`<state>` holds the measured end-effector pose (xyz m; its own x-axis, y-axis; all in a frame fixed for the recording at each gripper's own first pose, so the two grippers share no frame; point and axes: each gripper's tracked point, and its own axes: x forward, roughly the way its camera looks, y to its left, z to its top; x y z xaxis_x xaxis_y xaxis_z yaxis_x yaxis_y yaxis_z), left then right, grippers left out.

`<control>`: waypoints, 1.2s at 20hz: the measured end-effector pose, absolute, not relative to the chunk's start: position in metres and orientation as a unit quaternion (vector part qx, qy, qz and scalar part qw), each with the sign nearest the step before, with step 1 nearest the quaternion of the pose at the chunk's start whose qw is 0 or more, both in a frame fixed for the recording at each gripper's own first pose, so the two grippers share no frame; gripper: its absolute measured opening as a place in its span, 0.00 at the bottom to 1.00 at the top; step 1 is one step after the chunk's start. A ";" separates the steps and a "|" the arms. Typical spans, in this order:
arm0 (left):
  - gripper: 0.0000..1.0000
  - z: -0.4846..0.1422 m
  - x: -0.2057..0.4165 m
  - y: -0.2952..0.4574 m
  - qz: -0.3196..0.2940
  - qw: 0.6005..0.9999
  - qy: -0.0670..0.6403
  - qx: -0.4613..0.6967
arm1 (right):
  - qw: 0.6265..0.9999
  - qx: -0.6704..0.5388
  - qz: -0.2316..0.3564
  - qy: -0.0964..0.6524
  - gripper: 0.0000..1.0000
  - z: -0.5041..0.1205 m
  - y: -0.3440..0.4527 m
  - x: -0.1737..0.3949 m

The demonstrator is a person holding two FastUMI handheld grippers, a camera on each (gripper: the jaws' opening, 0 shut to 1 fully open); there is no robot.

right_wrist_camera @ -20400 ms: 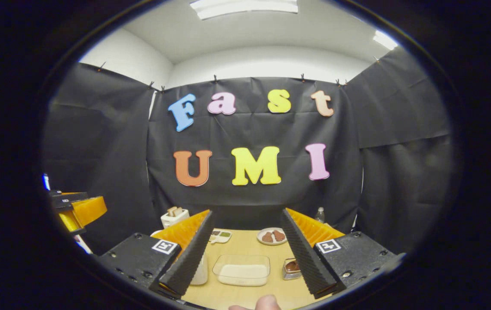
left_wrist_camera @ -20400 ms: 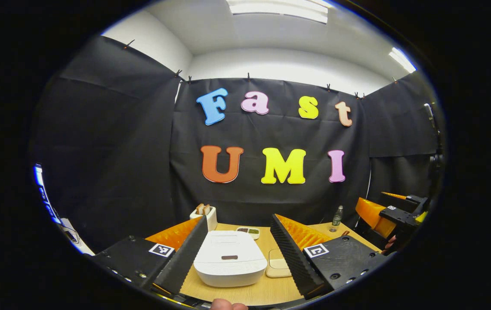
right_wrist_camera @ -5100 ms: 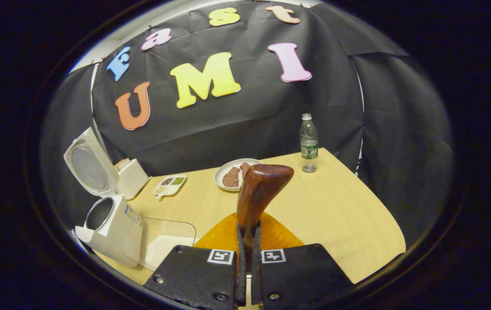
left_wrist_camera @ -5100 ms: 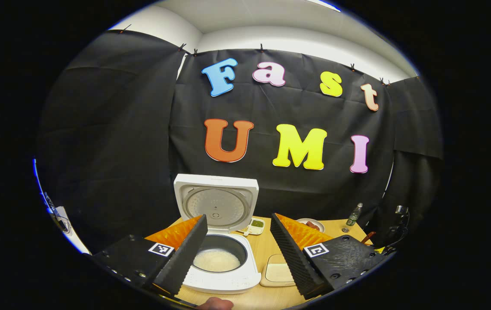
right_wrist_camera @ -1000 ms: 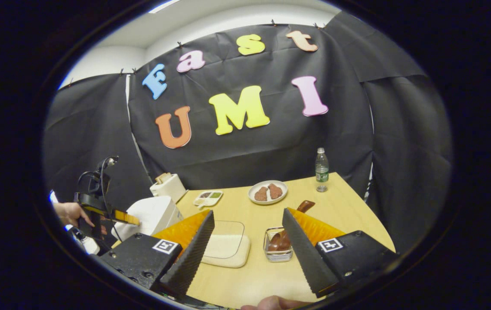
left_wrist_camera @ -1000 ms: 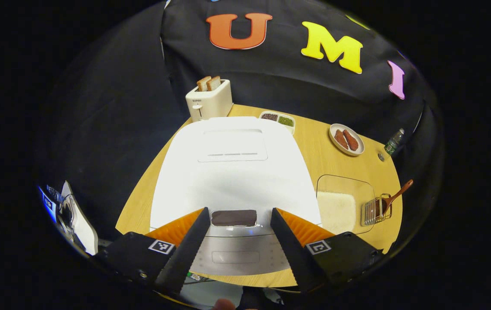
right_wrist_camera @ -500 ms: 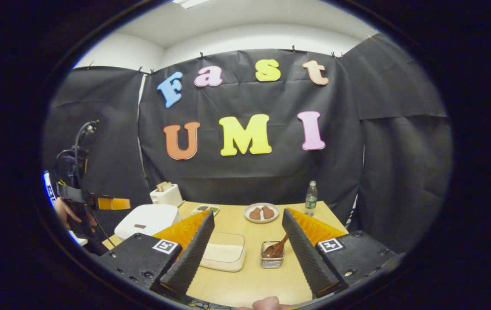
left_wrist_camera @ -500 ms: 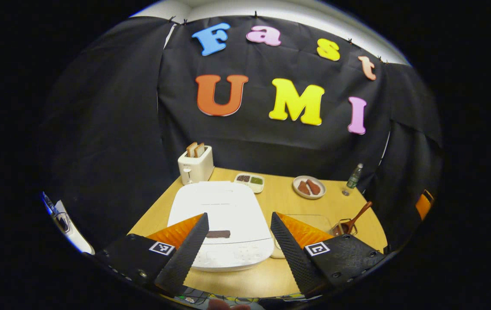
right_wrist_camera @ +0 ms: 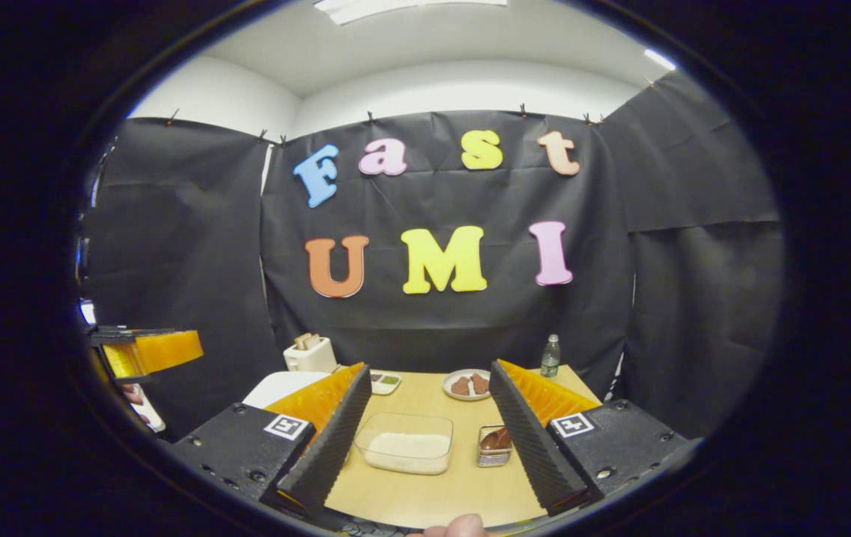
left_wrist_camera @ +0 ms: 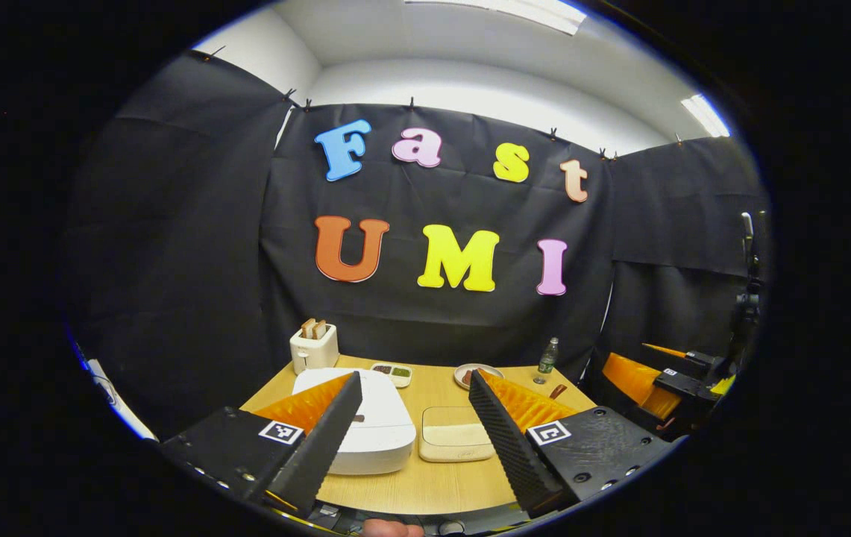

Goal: Close the left gripper, press the button to open the rice cooker; take a wooden spoon from the chopstick holder with the right hand, scoop a spoonful of rice and pour it into the rice cooker, then put the wooden spoon back into the chopstick holder.

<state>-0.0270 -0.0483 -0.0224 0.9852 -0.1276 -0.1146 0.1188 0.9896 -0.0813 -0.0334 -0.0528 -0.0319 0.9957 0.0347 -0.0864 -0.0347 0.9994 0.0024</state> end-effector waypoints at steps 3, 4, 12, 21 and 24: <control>0.94 -0.016 -0.044 -0.049 -0.065 0.997 0.033 -0.040 | 1.000 -0.009 0.016 0.025 1.00 -0.027 -0.043 -0.046; 0.94 -0.016 -0.047 -0.049 -0.064 0.997 0.030 -0.036 | 0.999 -0.014 0.012 0.027 1.00 -0.030 -0.040 -0.049; 0.94 -0.023 -0.058 -0.062 -0.063 0.998 0.000 -0.003 | 0.998 -0.011 0.013 0.055 0.99 -0.056 -0.032 -0.055; 0.94 -0.032 -0.040 -0.060 -0.051 0.999 0.007 -0.014 | 0.999 -0.014 0.000 0.031 1.00 -0.053 -0.050 -0.048; 0.94 -0.034 -0.032 -0.062 -0.051 0.998 0.010 -0.018 | 0.999 -0.002 -0.003 0.035 0.99 -0.058 -0.052 -0.046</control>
<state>-0.0318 -0.0621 -0.0344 0.9946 -0.1021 -0.0181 0.1014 0.9942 -0.0361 -0.0464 -0.0517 -0.0577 0.9975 -0.0071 -0.0702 0.0068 1.0000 -0.0046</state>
